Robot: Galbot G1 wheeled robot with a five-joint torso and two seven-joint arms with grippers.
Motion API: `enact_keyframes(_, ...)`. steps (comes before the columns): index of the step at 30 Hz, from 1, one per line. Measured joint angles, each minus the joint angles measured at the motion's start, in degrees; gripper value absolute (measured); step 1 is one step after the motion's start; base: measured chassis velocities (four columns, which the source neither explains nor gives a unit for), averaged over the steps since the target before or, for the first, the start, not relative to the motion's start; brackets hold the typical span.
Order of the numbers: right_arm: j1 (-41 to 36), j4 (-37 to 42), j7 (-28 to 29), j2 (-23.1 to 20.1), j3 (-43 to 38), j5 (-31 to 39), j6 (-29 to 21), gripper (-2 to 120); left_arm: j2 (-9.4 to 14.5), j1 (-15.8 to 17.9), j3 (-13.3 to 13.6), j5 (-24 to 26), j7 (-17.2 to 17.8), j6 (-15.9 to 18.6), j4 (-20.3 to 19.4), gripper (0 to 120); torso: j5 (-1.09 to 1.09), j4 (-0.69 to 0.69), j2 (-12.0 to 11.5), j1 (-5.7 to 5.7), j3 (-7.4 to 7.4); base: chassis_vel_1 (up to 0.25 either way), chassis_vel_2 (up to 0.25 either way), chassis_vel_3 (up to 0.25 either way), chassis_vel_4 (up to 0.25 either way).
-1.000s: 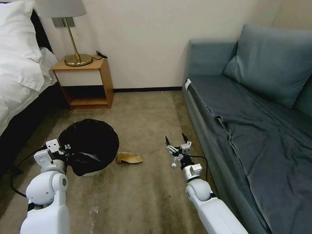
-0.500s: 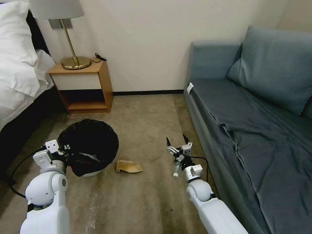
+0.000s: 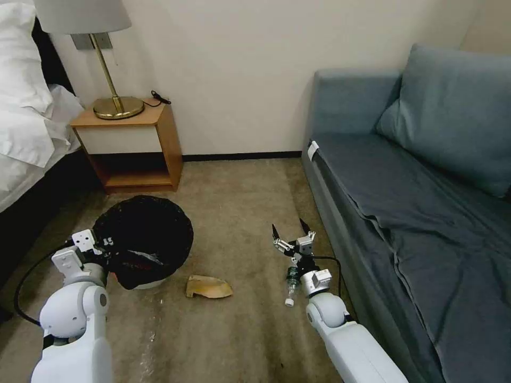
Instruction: Pick up the trash bin, then pick up the garbage on the floor and place it into the trash bin.
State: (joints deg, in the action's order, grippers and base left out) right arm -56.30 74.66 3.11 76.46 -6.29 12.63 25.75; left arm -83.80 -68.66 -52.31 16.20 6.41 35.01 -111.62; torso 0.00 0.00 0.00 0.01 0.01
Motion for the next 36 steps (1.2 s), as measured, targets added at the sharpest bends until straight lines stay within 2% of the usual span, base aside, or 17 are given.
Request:
enact_keyframes(2, 1.32, 0.89, 4.04, -0.84, 1.83, 2.43, -6.49, 100, -0.05, -0.37, -0.27, 0.13, 0.07, -0.04, -0.2, 4, 0.0, -0.01, 0.0, 0.0, -0.01, 0.0, 0.0, 0.0, 0.0)
enact_keyframes(3, 1.32, 0.89, 4.04, -0.84, 1.83, 2.43, -6.49, 100, -0.05, -0.37, -0.27, 0.13, 0.07, -0.04, -0.2, 4, 0.0, -0.01, 0.0, 0.0, -0.01, 0.0, 0.0, 0.0, 0.0)
enact_keyframes(6, 3.91, 2.87, 12.07, -1.12, 4.84, 12.82, -19.81, 100, -0.09, -1.11, -0.55, 0.17, 0.07, -0.05, -0.73, 4, 0.0, 0.0, 0.0, 0.0, -0.01, 0.0, 0.0, 0.0, 0.0)
enact_keyframes(7, 3.91, 2.87, 12.07, -1.12, 4.84, 12.82, -19.81, 100, -0.09, -1.11, -0.55, 0.17, 0.07, -0.05, -0.73, 4, 0.0, 0.0, 0.0, 0.0, -0.01, 0.0, 0.0, 0.0, 0.0)
enact_keyframes(8, 4.87, 3.06, 14.01, -1.04, 5.36, 15.32, -24.02, 100, -0.1, -1.29, -0.72, 0.17, 0.1, -0.06, -0.88, 4, 0.0, 0.01, 0.0, 0.0, 0.0, 0.0, 0.0, 0.0, 0.0)
enact_keyframes(10, 5.28, 3.12, 14.86, -1.01, 5.52, 16.23, -26.2, 100, -0.1, -1.35, -0.79, 0.17, 0.12, -0.05, -0.93, 4, 0.0, 0.0, 0.0, 0.0, -0.01, 0.0, 0.0, 0.0, 0.0)
enact_keyframes(11, 6.98, 3.21, 18.66, -0.91, 6.31, 19.6, -34.46, 100, -0.13, -1.67, -1.03, 0.17, 0.2, -0.05, -1.09, 4, 0.0, 0.0, 0.0, 0.0, 0.0, 0.0, 0.0, 0.0, 0.0)
enact_keyframes(12, 6.98, 3.21, 18.66, -0.91, 6.31, 19.6, -34.46, 100, -0.13, -1.67, -1.03, 0.17, 0.2, -0.05, -1.09, 4, 0.0, 0.0, 0.0, 0.0, 0.0, 0.0, 0.0, 0.0, 0.0)
enact_keyframes(14, 9.67, 2.29, 23.17, -0.45, 7.15, 23.59, -43.68, 100, -0.32, -2.15, -1.29, 0.14, 0.26, -0.06, -1.32, 4, 0.0, 0.0, 0.0, 0.0, 0.0, 0.0, 0.0, 0.0, 0.0)
enact_keyframes(15, 9.67, 2.29, 23.17, -0.45, 7.15, 23.59, -43.68, 100, -0.32, -2.15, -1.29, 0.14, 0.26, -0.06, -1.32, 4, 0.0, 0.0, 0.0, 0.0, 0.0, 0.0, 0.0, 0.0, 0.0)
enact_keyframes(18, 12.93, -0.44, 25.86, 0.36, 7.42, 27.28, -52.24, 100, -0.62, -2.82, -1.64, 0.1, 0.28, -0.12, -1.52, 4, 0.0, 0.01, 0.0, 0.0, 0.0, 0.0, 0.0, 0.0, 0.0)
enact_keyframes(19, 12.93, -0.44, 25.86, 0.36, 7.42, 27.28, -52.24, 100, -0.62, -2.82, -1.64, 0.1, 0.28, -0.12, -1.52, 4, 0.0, 0.01, 0.0, 0.0, 0.0, 0.0, 0.0, 0.0, 0.0)
enact_keyframes(21, 14.52, -2.36, 26.26, 0.89, 6.66, 29.59, -57.49, 100, -0.65, -3.1, -2.03, 0.12, 0.32, -0.2, -1.54, 4, -0.01, 0.01, 0.0, 0.0, 0.0, 0.0, 0.0, 0.0, 0.0)
enact_keyframes(22, 14.52, -2.36, 26.26, 0.89, 6.66, 29.59, -57.49, 100, -0.65, -3.1, -2.03, 0.12, 0.32, -0.2, -1.54, 4, -0.01, 0.01, 0.0, 0.0, 0.0, 0.0, 0.0, 0.0, 0.0)
enact_keyframes(24, 14.54, -3.66, 26.67, 1.56, 5.84, 31.52, -60.98, 100, -0.65, -3.13, -2.31, 0.27, 0.32, -0.42, -1.46, 4, 0.0, 0.01, 0.0, 0.0, 0.0, 0.0, 0.0, 0.0, 0.0)
enact_keyframes(30, 13.4, -5.87, 24.53, 2.19, 4.53, 30.25, -63.02, 100, -0.85, -3.05, -2.69, 0.76, 0.34, -0.5, -1.18, 4, 0.0, 0.0, 0.0, 0.0, 0.0, 0.0, 0.0, 0.0, 0.0)
enact_keyframes(36, 10.81, -10.98, 19.13, 3.63, 2.29, 24.1, -63.34, 100, -0.77, -3.1, -3.62, 1.6, 0.33, -0.81, -0.53, 4, 0.0, 0.0, 0.0, 0.0, 0.0, 0.0, 0.0, 0.0, 0.0)
